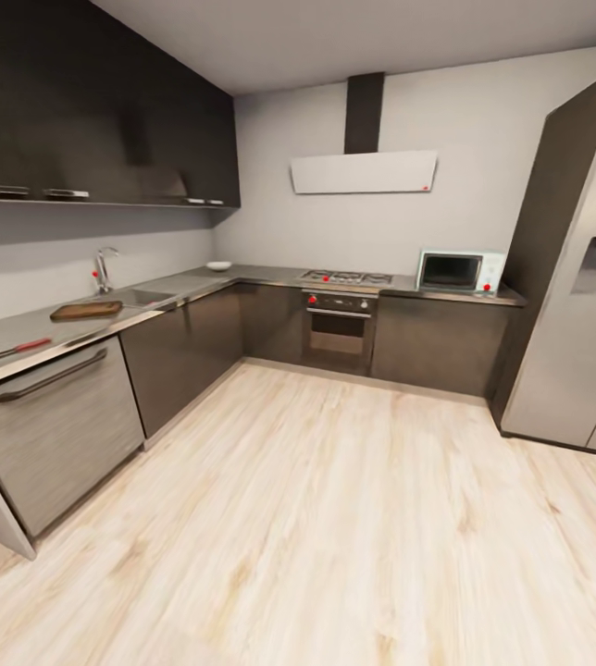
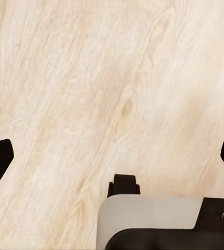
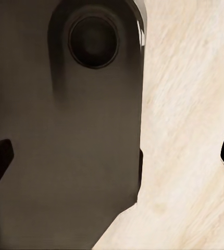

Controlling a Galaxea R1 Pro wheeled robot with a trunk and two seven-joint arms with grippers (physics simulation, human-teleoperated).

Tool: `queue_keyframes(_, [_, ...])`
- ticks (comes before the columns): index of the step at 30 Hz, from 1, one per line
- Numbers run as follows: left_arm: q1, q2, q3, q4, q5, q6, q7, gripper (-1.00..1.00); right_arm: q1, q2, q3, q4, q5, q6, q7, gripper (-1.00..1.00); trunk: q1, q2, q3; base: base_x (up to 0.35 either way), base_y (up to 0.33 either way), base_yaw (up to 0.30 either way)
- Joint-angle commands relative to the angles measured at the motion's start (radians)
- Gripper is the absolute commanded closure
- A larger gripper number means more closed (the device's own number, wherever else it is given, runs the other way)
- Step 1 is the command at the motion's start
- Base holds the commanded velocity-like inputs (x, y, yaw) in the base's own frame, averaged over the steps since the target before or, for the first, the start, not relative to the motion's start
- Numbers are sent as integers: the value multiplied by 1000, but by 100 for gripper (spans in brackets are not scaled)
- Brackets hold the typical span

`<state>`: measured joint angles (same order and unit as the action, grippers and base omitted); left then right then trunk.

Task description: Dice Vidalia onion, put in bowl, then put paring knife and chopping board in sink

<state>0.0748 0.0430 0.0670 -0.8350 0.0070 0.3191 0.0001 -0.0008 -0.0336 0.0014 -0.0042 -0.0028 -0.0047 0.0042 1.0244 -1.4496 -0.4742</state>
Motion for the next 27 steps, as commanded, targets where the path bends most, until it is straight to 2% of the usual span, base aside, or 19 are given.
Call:
queue_keyframes(1, [0, 0, 1, -3, 1, 6, 0, -100, 0, 0, 0, 0, 0, 0, 0, -100, 1, 0, -2, 331, 2, 6])
queue_keyframes(16, [0, 0, 1, -2, 1, 5, 0, -100, 0, 0, 0, 0, 0, 0, 0, -100, 1, 0, -25, 332, 0, 1])
queue_keyframes(27, [0, -1, 1, -3, 1, 6, 0, -100, 0, 0, 0, 0, 0, 0, 0, -100, 1, 0, -27, 340, 32, 0])
